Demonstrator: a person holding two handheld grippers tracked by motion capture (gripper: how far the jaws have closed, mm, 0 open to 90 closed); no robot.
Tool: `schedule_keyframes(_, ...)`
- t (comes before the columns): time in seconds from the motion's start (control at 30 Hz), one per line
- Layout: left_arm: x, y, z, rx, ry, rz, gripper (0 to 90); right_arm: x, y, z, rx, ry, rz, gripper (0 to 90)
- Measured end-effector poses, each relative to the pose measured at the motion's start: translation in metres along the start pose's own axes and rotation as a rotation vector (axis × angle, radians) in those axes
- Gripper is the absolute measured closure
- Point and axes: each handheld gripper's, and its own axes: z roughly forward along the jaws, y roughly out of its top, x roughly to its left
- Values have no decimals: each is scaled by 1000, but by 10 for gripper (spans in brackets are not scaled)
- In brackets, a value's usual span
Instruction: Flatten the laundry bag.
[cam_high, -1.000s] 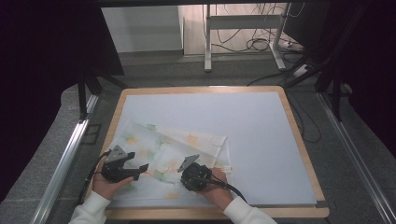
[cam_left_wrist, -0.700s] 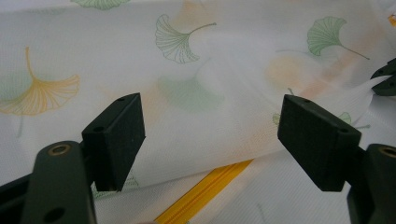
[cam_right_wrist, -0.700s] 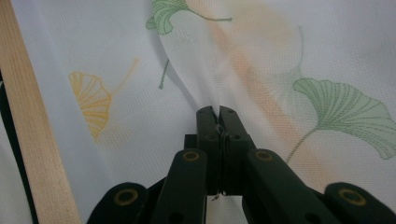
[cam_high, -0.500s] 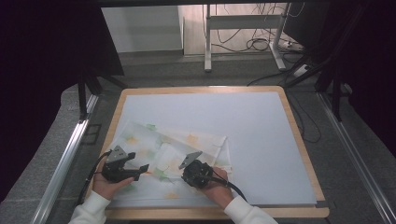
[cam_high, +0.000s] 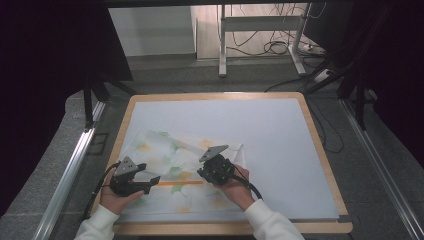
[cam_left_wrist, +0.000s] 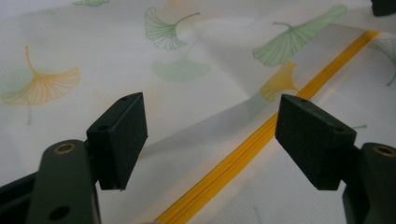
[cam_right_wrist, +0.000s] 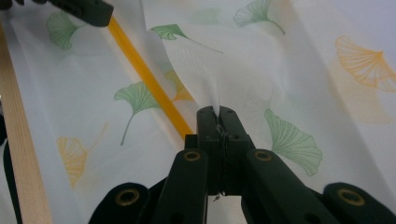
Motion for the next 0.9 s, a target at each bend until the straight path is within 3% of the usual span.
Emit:
schedule_keyframes(0.27, 0, 0, 0, 1, 0, 4, 250, -15, 4, -9, -30, -5, 34, 889)
schedule_keyframes(0.7, 0, 0, 1, 9, -6, 9, 250, -26, 4, -11, -43, -15, 67, 890)
schedule_keyframes(0.9, -1, 0, 1, 6, -3, 10, 251, -38, 4, -15, -94, -35, 110, 890)
